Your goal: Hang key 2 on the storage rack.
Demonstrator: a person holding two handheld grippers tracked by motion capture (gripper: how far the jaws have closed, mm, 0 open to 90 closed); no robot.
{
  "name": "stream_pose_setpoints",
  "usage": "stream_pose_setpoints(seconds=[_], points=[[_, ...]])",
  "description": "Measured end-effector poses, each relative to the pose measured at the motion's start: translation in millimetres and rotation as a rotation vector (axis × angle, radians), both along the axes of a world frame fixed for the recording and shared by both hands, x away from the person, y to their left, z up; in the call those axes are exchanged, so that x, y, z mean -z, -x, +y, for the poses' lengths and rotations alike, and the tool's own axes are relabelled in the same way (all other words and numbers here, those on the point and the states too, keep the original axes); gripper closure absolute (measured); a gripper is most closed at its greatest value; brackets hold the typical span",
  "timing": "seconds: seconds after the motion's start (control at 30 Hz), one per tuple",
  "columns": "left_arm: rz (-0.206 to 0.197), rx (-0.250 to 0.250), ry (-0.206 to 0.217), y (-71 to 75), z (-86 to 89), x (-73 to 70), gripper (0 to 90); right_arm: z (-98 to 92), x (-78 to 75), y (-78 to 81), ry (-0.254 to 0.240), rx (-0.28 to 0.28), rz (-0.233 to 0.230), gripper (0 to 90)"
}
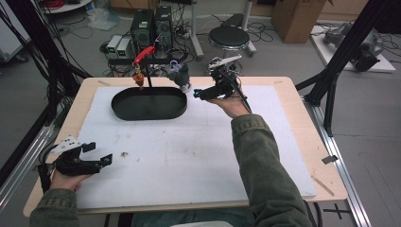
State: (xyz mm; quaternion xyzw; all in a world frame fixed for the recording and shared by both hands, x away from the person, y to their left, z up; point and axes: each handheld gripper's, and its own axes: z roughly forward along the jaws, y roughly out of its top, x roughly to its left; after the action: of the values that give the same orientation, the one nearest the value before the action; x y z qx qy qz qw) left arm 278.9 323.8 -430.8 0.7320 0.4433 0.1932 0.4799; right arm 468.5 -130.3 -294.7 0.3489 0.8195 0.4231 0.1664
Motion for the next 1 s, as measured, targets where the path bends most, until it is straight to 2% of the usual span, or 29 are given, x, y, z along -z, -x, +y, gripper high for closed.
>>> stream_pose_setpoints(seconds=[0.17, 0.23, 0.27, 0.53, 0.63, 0.87, 0.9, 1.0], points=[[-0.002, 0.000, 0.001, 0.3, -0.1, -0.2, 9.0, -10.9, 1.3, 8.5, -0.010, 0.008, -0.016, 0.5], [-0.005, -0.003, 0.000, 0.6, -0.1, -0.4, 8.9, -17.0, 2.7, 10.3, -0.010, 0.014, -0.001, 0.5], [-0.007, -0.007, 0.001, 0.8, -0.1, -0.5, 8.9, -24.8, 4.6, 14.7, -0.028, 0.026, -0.023, 0.5], [-0.005, -0.009, -0.003, 2.1, -0.5, -0.7, 9.0, -50.7, 14.2, 23.8, -0.053, 0.058, -0.033, 0.5], [0.001, -0.004, -0.007, 3.0, -0.4, 0.4, 8.9, -62.9, 14.9, 32.6, -0.093, 0.067, -0.042, 0.5], [0.002, -0.012, -0.004, 5.0, -0.2, 0.6, 9.0, -80.3, 16.7, 46.4, -0.103, 0.080, -0.074, 0.5], [0.002, -0.010, -0.006, 5.2, -0.5, 0.5, 9.0, -86.8, 18.9, 51.7, -0.114, 0.095, -0.091, 0.5], [0.003, -0.010, -0.010, 5.8, -1.0, 0.3, 9.0, -94.5, 24.0, 56.8, -0.130, 0.106, -0.095, 0.6]])
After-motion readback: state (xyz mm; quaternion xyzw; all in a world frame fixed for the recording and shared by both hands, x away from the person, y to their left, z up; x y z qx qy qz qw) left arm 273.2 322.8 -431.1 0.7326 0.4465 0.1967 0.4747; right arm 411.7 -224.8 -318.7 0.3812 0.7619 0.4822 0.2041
